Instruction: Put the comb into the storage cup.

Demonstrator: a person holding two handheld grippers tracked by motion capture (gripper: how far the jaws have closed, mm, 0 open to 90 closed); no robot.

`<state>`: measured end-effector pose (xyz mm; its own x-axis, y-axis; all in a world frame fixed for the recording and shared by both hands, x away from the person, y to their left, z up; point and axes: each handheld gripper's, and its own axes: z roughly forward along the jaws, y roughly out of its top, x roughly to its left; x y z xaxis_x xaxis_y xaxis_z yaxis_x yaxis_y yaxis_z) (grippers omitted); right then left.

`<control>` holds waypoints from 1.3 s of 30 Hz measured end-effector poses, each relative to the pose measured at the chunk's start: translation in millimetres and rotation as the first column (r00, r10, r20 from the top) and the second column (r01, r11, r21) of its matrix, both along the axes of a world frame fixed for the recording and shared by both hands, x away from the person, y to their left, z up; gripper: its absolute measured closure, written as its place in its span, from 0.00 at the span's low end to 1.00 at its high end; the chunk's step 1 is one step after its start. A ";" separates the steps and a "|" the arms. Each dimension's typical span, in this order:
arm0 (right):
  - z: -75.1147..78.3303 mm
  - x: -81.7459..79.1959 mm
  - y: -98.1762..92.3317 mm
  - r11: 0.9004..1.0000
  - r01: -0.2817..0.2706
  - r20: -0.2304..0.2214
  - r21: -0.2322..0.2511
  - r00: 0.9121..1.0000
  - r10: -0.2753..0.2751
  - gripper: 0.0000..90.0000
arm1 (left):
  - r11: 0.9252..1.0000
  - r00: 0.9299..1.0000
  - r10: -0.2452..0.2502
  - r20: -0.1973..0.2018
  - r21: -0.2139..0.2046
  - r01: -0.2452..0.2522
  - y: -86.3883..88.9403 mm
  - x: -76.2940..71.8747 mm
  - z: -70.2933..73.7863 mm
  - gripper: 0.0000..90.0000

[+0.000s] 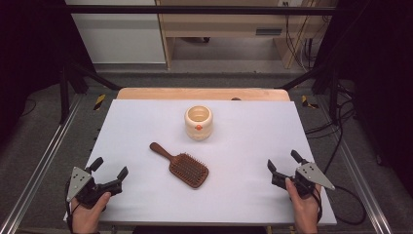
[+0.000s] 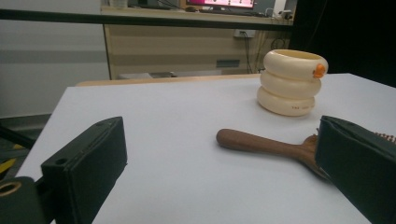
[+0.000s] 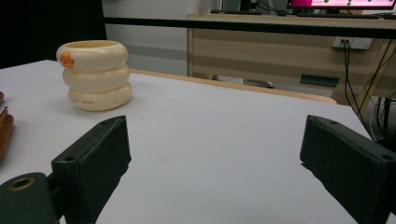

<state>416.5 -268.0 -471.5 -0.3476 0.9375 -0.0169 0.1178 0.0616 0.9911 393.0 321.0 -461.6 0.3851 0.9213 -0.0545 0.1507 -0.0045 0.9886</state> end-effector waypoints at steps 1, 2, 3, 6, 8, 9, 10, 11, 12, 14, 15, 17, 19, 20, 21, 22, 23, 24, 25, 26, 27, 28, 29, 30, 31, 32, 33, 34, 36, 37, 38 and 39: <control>0.0 0.0 0.0 1.000 0.001 0.000 0.000 1.000 -0.001 0.09 | 1.000 1.000 -0.006 -0.002 -0.001 0.006 -0.9 0.1 -0.1 0.02; 0.0 -0.1 0.0 1.000 0.002 0.000 0.000 1.000 -0.002 0.09 | 1.000 1.000 -0.009 -0.003 -0.002 0.009 -1.7 0.1 0.0 0.02; 0.0 -0.1 0.0 1.000 0.002 0.000 0.000 1.000 -0.002 0.09 | 1.000 1.000 -0.011 -0.004 -0.005 0.011 -2.3 -0.1 0.2 0.02; -0.3 0.6 0.0 1.000 0.002 -0.004 -0.004 1.000 -0.002 0.09 | 1.000 1.000 -0.019 -0.004 0.000 0.019 -3.7 -1.3 1.0 0.03; -0.8 1.7 0.0 1.000 0.003 -0.012 -0.005 1.000 -0.003 0.09 | 1.000 1.000 0.002 0.016 0.018 -0.002 -4.9 -4.1 3.6 0.07; -1.0 1.7 0.3 1.000 0.003 -0.014 -0.005 1.000 -0.003 0.09 | 1.000 1.000 0.002 0.016 0.018 -0.002 -4.9 -4.1 3.6 0.08; -1.0 1.7 0.3 1.000 0.003 -0.014 -0.005 1.000 -0.003 0.09 | 1.000 1.000 0.004 0.021 0.015 -0.005 -4.6 -4.7 4.4 0.08; -1.0 1.6 0.5 1.000 0.003 -0.016 -0.006 1.000 -0.003 0.09 | 1.000 1.000 0.008 0.020 0.010 -0.008 -4.2 -5.2 4.8 0.09; -1.0 1.5 0.6 1.000 0.004 -0.017 -0.007 1.000 -0.004 0.09 | 1.000 1.000 0.013 0.018 0.006 -0.013 -3.8 -5.4 4.8 0.10; -0.9 1.3 0.7 1.000 0.006 -0.019 -0.006 1.000 -0.006 0.09 | 1.000 1.000 0.014 0.014 0.007 -0.014 -3.2 -5.5 4.6 0.11; -0.9 1.2 0.4 1.000 0.007 -0.020 -0.005 1.000 -0.007 0.09 | 1.000 1.000 0.017 0.014 0.007 -0.017 -3.0 -5.7 4.5 0.13; -1.0 1.3 0.4 1.000 0.008 -0.021 -0.004 1.000 -0.008 0.09 | 1.000 1.000 0.016 0.010 0.007 -0.016 -3.0 -5.9 4.6 0.17; -0.8 1.3 0.3 1.000 0.010 -0.021 -0.002 1.000 -0.010 0.09 | 1.000 1.000 0.023 0.006 0.018 -0.024 -3.4 -7.5 5.1 0.28; -0.7 1.2 0.1 1.000 0.009 -0.021 -0.003 1.000 -0.009 0.09 | 1.000 1.000 0.023 0.006 0.018 -0.024 -3.4 -7.5 5.1 0.34; -0.8 1.2 0.0 1.000 0.010 -0.021 -0.002 1.000 -0.010 0.09 | 1.000 1.000 0.016 0.005 0.016 -0.017 -3.7 -8.2 5.5 0.39; -0.9 1.3 0.1 1.000 0.012 -0.023 -0.002 1.000 -0.012 0.09 | 1.000 1.000 0.006 0.005 0.017 -0.006 -4.1 -8.9 5.9 0.44; -1.0 1.6 0.3 1.000 0.013 -0.023 -0.004 1.000 -0.013 0.09 | 1.000 1.000 -0.017 -0.001 0.008 0.017 -5.4 -10.3 6.8 0.50; -1.1 1.7 0.5 1.000 0.013 -0.024 -0.005 1.000 -0.013 0.09 | 1.000 1.000 -0.017 -0.001 0.008 0.017 -5.4 -10.3 6.8 0.53; -1.1 1.7 0.5 1.000 0.013 -0.024 -0.005 1.000 -0.013 0.09 | 1.000 1.000 -0.028 -0.008 0.006 0.028 -6.5 -10.5 7.2 0.53; -1.3 1.6 1.1 1.000 0.013 -0.025 -0.007 1.000 -0.013 0.09 | 0.999 0.999 -0.042 -0.016 0.032 0.043 -8.5 -11.6 8.2 0.70; -1.3 1.6 1.1 1.000 0.013 -0.025 -0.007 1.000 -0.013 0.09 | 0.999 0.999 -0.042 -0.016 0.032 0.043 -8.5 -11.6 8.2 0.73; -1.7 1.7 1.6 1.000 0.013 -0.028 -0.013 1.000 -0.013 0.09 | 0.998 0.998 -0.052 -0.036 0.028 0.053 -10.5 -11.8 8.4 0.79; -1.9 2.0 1.8 1.000 0.011 -0.029 -0.013 1.000 -0.012 0.09 | 0.998 0.997 -0.061 -0.052 0.029 0.063 -12.3 -11.9 7.8 0.83; -1.8 2.2 2.1 1.000 0.010 -0.030 -0.013 1.000 -0.010 0.09 | 0.997 0.995 -0.071 -0.067 0.035 0.074 -14.4 -12.2 7.2 0.87; -1.6 2.3 2.3 1.000 0.010 -0.028 -0.014 1.000 -0.010 0.09 | 0.997 0.995 -0.071 -0.067 0.035 0.074 -14.4 -12.2 7.2 0.92; -1.2 2.0 2.4 1.000 0.010 -0.026 -0.015 1.000 -0.010 0.09 | 0.993 0.988 -0.114 -0.106 0.029 0.118 -19.0 -11.9 7.3 0.96; -1.0 1.7 2.4 1.000 0.009 -0.025 -0.016 1.000 -0.009 0.09 | 0.993 0.988 -0.114 -0.106 0.029 0.118 -19.0 -11.9 7.3 1.00; -1.0 1.4 2.4 1.000 0.008 -0.024 -0.017 1.000 -0.009 0.09 | 0.986 0.978 -0.155 -0.141 0.035 0.161 -25.6 -11.5 9.0 1.00; -1.1 1.6 2.6 1.000 0.008 -0.024 -0.019 1.000 -0.008 0.09 | 0.979 0.971 -0.182 -0.157 0.064 0.194 -34.3 -12.2 10.3 1.00; -1.2 1.9 2.9 1.000 0.008 -0.025 -0.020 1.000 -0.009 0.09 | 0.974 0.965 -0.202 -0.168 0.073 0.216 -39.1 -12.2 10.5 1.00; -1.3 2.0 3.1 1.000 0.008 -0.027 -0.021 1.000 -0.008 0.09 | 0.974 0.965 -0.202 -0.168 0.073 0.216 -39.1 -12.2 10.5 1.00; -1.2 2.0 3.2 1.000 0.007 -0.027 -0.022 1.000 -0.007 0.09 | 0.967 0.960 -0.218 -0.179 0.095 0.237 -43.8 -12.3 10.7 1.00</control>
<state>418.5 -264.8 -472.7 -0.3417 0.9394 -0.0283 0.1451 0.0825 0.9860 380.7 277.3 -451.0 0.5796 0.8141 -0.0345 0.2938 -0.1693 0.9408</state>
